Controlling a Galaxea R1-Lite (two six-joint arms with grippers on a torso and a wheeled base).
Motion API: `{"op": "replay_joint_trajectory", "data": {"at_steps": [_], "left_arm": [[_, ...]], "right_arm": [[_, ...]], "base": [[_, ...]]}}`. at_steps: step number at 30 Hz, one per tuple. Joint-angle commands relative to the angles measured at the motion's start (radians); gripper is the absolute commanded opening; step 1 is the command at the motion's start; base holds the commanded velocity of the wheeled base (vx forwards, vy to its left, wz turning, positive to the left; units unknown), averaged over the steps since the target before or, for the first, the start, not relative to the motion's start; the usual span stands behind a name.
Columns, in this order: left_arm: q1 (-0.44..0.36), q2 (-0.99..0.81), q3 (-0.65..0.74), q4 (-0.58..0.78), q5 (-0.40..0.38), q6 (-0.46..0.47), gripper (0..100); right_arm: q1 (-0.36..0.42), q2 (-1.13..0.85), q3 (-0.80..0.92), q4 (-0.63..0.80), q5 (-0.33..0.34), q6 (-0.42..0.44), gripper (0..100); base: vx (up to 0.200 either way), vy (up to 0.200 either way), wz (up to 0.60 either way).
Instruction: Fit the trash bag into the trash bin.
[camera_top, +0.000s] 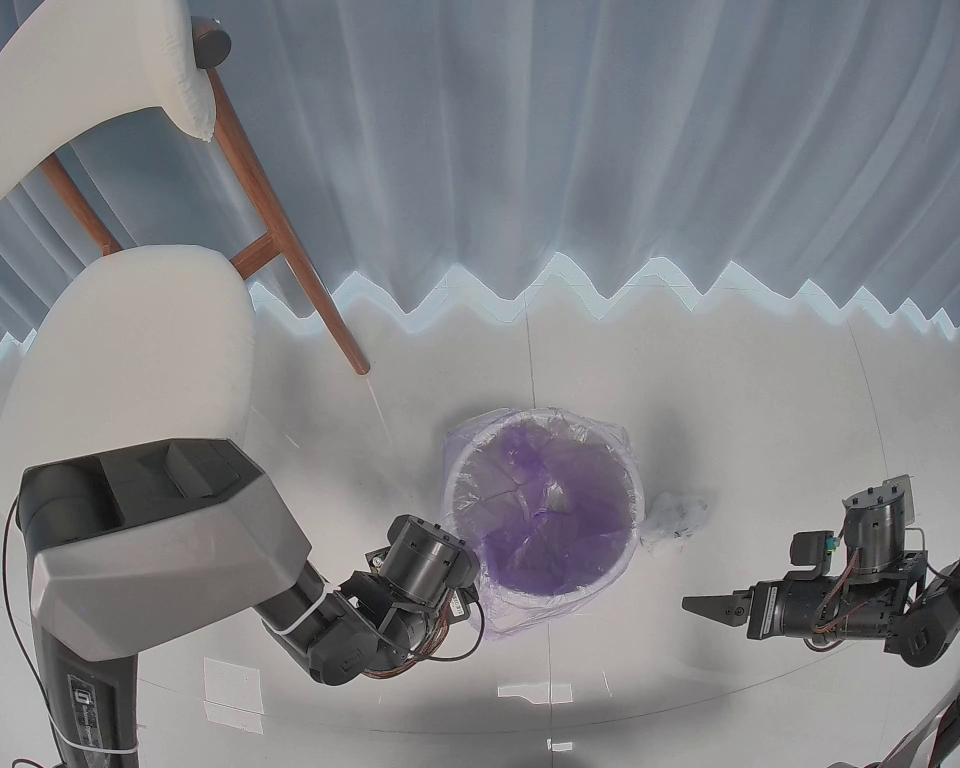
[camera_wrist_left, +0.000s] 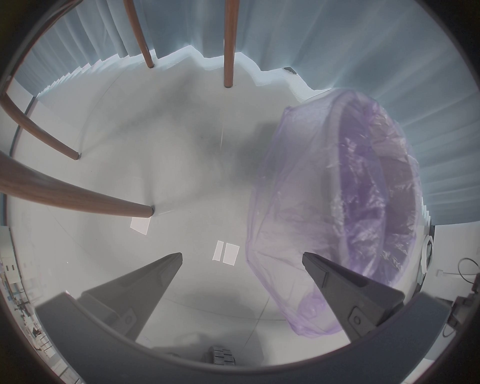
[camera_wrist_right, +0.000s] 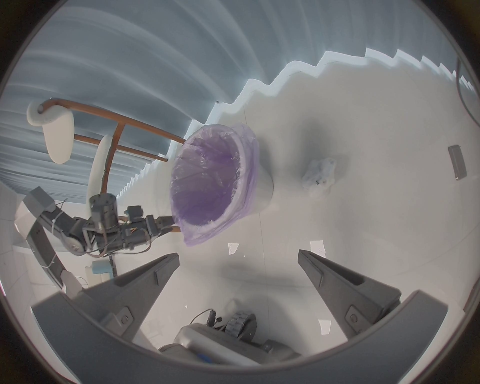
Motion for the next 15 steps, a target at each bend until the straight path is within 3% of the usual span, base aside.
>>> {"op": "replay_joint_trajectory", "data": {"at_steps": [1, 9, 15], "left_arm": [[-0.049, -0.033, 0.040, -0.017, 0.002, -0.007, 100], [-0.065, -0.033, 0.060, -0.049, 0.001, 0.003, 100], [-0.066, -0.036, 0.078, -0.049, 0.001, 0.003, 100]], "right_arm": [[-0.024, 0.271, 0.034, -0.183, 0.013, -0.024, 100], [-0.043, 0.463, 0.083, -0.462, 0.009, -0.021, 100], [-0.009, 0.561, 0.074, -0.618, 0.009, -0.021, 100]], "base": [[0.000, 0.000, 0.00], [0.000, 0.000, 0.00], [0.000, 0.000, 0.00]]}}
